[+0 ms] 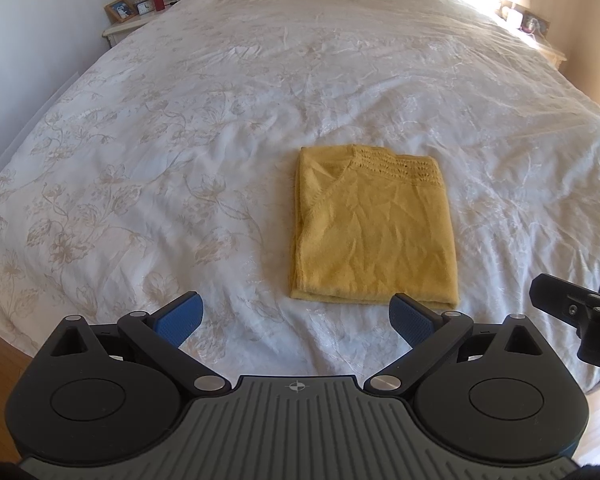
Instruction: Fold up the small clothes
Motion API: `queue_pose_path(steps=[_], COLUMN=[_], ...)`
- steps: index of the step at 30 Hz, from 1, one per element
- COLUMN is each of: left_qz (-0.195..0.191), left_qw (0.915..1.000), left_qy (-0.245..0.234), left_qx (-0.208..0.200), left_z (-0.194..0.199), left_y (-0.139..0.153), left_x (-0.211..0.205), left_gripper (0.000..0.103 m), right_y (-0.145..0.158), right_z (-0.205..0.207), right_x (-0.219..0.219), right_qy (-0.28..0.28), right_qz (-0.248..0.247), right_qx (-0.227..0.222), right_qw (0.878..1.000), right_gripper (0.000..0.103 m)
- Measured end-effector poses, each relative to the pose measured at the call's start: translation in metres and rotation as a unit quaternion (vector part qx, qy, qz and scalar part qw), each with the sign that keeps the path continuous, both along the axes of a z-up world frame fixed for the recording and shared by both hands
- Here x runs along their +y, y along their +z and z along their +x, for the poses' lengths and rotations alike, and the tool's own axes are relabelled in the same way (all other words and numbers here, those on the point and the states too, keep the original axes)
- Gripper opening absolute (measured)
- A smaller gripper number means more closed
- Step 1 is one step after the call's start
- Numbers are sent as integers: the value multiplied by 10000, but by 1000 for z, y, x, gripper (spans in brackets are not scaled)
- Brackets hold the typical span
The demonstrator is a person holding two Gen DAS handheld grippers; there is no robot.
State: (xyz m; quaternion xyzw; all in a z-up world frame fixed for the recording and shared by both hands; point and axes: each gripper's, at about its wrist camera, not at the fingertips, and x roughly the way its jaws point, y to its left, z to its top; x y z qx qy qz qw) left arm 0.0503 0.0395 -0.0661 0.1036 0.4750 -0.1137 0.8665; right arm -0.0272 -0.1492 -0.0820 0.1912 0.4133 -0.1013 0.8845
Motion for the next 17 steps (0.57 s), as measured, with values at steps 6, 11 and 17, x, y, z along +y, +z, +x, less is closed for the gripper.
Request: queue_pose_path(steps=[6,11,17], left_qz=[-12,29,106], left_qw=[10000,9999,9998], left_qy=[22,59,63], left_qx=[-4,-102,-161], left_z=[-1,-3,-4], left_y=[1,2,3], left_x=[-1,-1,-5], left_gripper=[101,101,101], right_y=[0,0,-1], right_z=[0,0,-1], right_x=[2,2,0], right_qy=[6,19,22], right_qz=[29,59,77], right_qx=[-6,-16,-18], right_qw=[10000,10000,10000], right_gripper=[102,102,102])
